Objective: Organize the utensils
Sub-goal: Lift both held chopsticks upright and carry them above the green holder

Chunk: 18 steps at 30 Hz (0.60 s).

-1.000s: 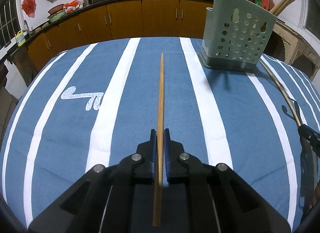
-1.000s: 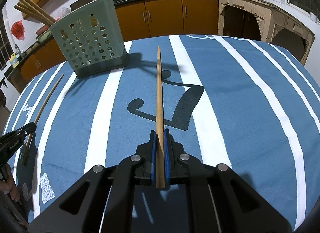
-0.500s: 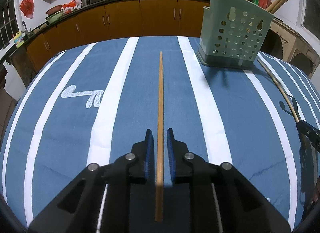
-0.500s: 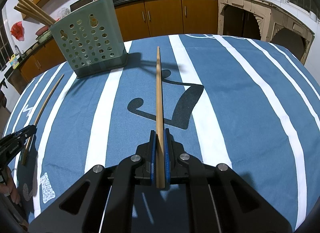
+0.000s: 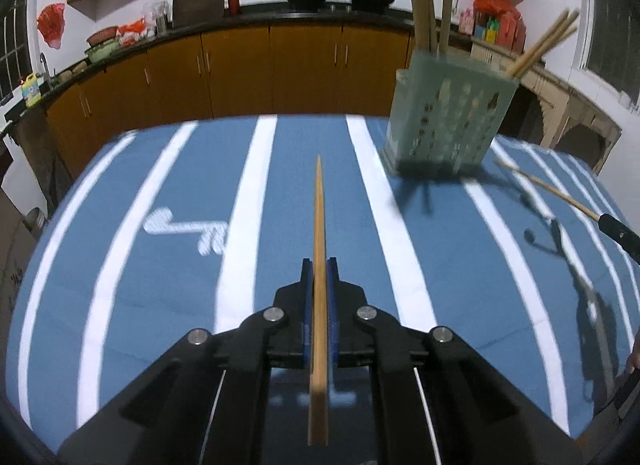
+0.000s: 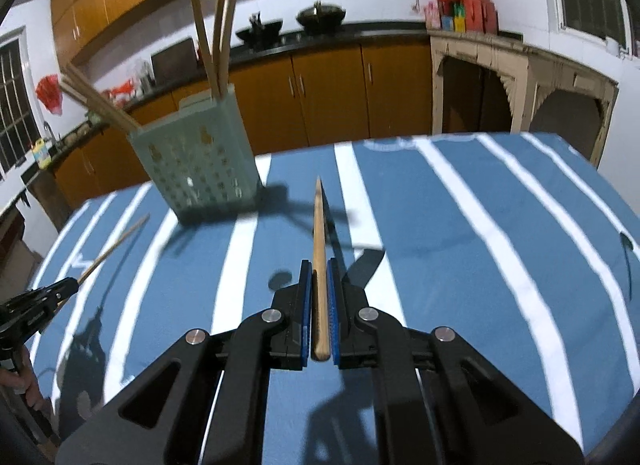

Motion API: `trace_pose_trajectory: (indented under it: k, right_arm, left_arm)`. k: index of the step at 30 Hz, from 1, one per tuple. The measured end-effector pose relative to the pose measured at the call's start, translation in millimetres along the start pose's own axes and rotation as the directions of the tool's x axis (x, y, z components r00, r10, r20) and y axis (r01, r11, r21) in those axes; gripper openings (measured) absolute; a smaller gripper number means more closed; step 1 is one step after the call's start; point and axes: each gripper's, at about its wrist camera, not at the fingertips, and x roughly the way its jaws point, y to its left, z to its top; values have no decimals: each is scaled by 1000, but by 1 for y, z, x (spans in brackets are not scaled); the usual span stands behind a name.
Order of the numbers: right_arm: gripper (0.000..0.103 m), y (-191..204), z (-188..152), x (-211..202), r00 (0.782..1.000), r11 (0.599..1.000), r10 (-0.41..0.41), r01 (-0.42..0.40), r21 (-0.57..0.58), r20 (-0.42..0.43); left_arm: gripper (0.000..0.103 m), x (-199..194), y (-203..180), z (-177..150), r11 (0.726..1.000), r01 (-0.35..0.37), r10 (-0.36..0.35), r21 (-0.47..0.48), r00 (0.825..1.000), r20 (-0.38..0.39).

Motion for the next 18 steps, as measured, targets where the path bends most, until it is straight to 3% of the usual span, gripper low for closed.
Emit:
trace_pose_trajectory:
  k: [10, 18]
  right_arm:
    - [8, -4, 31, -31, 990, 1000, 12, -15, 17, 142]
    - [8, -5, 42, -41, 982, 999, 28, -35, 31, 188]
  left_arm:
    - [8, -54, 11, 37, 998, 51, -43, -39, 981, 189]
    - [8, -74, 10, 55, 996, 85, -72, -41, 963, 262]
